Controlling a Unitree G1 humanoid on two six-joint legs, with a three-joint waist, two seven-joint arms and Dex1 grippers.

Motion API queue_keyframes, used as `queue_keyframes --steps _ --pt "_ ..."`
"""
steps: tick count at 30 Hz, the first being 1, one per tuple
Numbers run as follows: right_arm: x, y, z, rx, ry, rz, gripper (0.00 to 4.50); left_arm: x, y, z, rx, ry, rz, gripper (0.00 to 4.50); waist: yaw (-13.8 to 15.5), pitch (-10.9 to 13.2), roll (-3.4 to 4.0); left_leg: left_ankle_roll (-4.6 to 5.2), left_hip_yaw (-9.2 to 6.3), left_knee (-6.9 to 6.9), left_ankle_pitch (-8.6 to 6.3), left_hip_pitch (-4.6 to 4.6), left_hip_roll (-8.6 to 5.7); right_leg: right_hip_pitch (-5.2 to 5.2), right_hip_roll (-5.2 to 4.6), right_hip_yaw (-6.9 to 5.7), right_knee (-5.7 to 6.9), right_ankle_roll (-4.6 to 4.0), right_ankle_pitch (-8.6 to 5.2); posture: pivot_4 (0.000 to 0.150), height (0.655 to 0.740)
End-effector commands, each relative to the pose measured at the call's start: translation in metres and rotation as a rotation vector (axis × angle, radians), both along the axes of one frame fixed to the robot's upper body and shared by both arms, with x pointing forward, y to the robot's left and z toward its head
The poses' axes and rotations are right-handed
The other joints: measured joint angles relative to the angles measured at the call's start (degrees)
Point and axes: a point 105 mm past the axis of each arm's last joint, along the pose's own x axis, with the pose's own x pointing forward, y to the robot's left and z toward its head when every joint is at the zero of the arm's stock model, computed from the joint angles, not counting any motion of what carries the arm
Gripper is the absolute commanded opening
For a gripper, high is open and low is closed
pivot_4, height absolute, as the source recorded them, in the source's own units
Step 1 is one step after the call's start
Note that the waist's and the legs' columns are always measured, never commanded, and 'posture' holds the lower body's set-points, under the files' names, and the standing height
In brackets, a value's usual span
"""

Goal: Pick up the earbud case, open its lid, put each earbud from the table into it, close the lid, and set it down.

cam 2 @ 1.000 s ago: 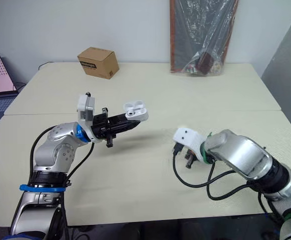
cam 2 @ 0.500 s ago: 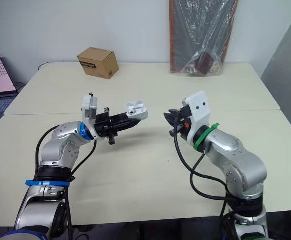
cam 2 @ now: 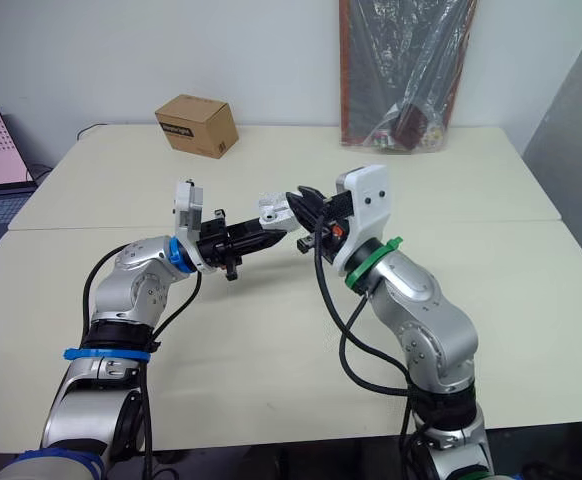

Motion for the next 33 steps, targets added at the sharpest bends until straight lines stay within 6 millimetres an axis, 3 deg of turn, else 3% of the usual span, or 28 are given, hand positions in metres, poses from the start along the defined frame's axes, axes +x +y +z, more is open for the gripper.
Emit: queue_keyframes --steps 1,33 --pt "-0.005 0.005 0.019 0.028 -0.082 0.006 0.34 0.000 -0.004 0.014 -0.008 -0.055 -0.016 0.76 0.01 0.00 0.00 0.00 0.00 0.00 0.00 0.00 0.00 0.00 0.00 0.00 0.00 0.00 0.00 0.150 0.7400" --pt "0.009 0.012 0.003 -0.114 -0.096 -0.052 0.34 -0.007 -0.005 0.027 -0.033 -0.076 -0.035 0.76 -0.02 0.00 0.00 0.00 0.00 0.00 0.00 0.00 0.00 0.00 0.00 0.00 0.00 -0.01 0.00 0.150 0.7400"
